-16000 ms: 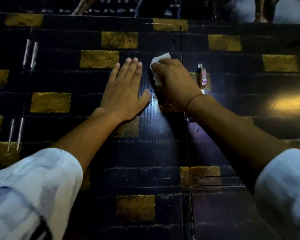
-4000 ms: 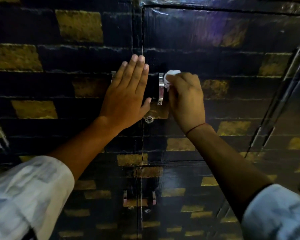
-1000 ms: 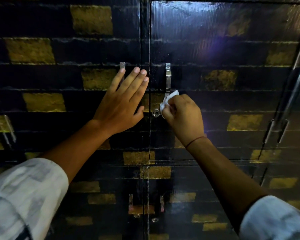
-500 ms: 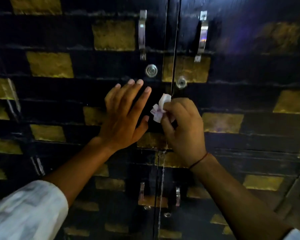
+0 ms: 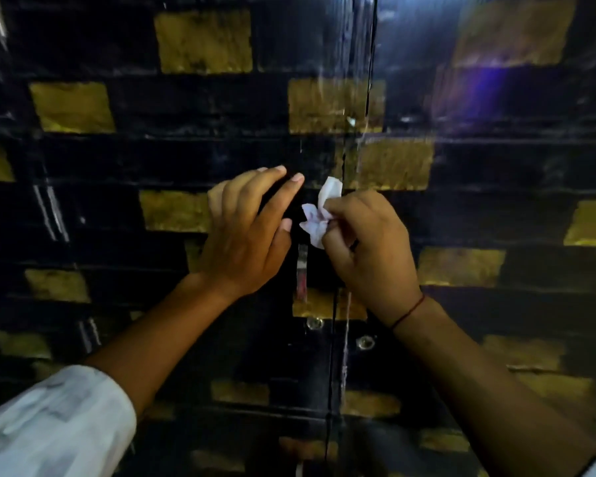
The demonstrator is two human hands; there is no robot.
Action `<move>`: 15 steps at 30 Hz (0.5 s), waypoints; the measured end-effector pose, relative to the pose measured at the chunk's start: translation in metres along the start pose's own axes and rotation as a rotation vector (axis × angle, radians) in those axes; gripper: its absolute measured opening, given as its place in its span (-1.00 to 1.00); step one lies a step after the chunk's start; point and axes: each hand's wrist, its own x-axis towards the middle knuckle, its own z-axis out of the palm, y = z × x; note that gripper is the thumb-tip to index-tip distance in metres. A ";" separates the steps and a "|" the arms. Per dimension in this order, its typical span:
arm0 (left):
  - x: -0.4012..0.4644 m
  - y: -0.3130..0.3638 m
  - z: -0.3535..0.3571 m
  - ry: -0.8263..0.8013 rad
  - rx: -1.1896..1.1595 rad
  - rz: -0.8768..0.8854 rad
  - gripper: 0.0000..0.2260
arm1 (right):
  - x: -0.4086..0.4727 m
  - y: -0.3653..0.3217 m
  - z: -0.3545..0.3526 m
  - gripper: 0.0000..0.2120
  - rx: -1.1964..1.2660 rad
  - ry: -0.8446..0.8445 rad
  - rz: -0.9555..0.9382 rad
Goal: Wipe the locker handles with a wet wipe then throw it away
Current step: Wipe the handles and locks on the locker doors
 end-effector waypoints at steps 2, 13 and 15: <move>-0.026 0.003 0.005 -0.003 0.005 -0.017 -0.59 | -0.019 -0.003 0.012 -0.79 0.039 -0.022 0.016; -0.092 -0.005 0.026 -0.113 0.229 -0.021 -0.46 | -0.060 -0.018 0.049 -0.89 0.114 0.094 0.141; -0.094 -0.004 0.027 -0.095 0.232 -0.044 -0.45 | -0.064 -0.021 0.048 -0.94 0.172 0.101 0.178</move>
